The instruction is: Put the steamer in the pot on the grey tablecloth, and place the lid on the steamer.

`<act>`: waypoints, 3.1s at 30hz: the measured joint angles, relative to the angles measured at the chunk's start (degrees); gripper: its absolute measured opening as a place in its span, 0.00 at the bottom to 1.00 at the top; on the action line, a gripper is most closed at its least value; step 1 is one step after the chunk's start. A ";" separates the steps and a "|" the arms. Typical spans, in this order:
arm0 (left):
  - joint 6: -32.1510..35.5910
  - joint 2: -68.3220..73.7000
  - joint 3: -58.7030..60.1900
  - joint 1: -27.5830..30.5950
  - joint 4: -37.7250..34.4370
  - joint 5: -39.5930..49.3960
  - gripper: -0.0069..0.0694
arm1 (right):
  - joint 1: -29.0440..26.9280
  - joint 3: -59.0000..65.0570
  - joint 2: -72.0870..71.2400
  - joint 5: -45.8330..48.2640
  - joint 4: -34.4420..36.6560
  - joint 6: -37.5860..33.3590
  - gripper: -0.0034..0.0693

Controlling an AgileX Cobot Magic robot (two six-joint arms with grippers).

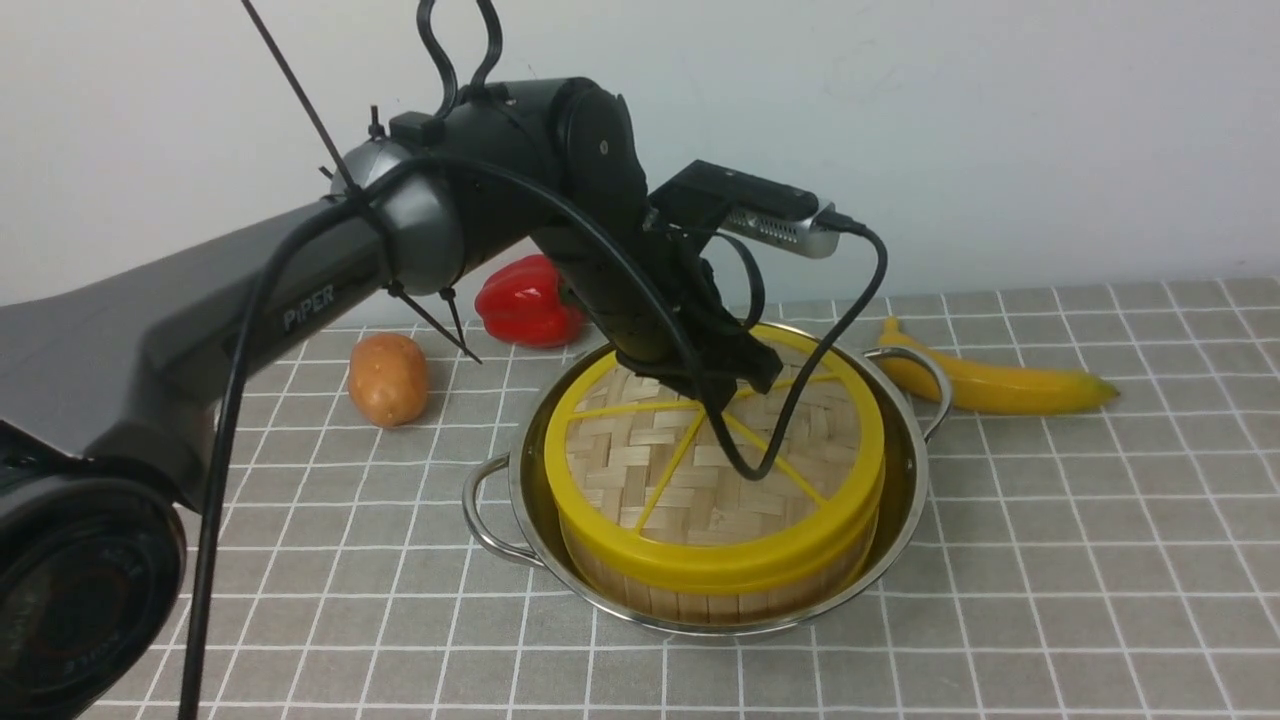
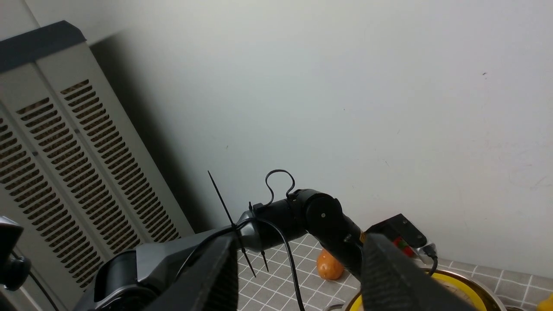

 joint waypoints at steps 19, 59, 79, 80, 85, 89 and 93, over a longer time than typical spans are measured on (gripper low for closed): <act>1.73 0.38 0.00 0.06 -2.07 -0.24 0.25 | 0.00 0.00 0.00 0.00 0.22 0.00 0.58; -3.37 -27.92 -3.39 -0.01 16.10 12.32 0.11 | 0.00 18.19 -12.35 -0.26 -21.00 -10.06 0.47; 0.61 -81.16 50.43 -0.01 11.29 -2.86 0.06 | 0.00 59.98 -38.43 -3.53 -32.41 -3.17 0.03; -0.19 -83.29 52.57 -0.01 11.24 -4.31 0.06 | 0.00 60.18 -38.43 -3.66 -31.74 -3.17 0.03; -5.84 -94.80 63.33 -0.01 11.17 -15.70 0.06 | 0.00 60.74 -38.45 -3.79 -26.33 -3.05 0.04; -9.98 -101.10 68.71 -0.01 10.17 -19.37 0.07 | 0.00 60.74 -38.45 -3.94 -21.53 -3.01 0.05; -10.52 -102.47 70.04 -0.01 10.05 -19.50 0.08 | 0.00 60.74 -38.45 -4.09 -18.24 -3.01 0.07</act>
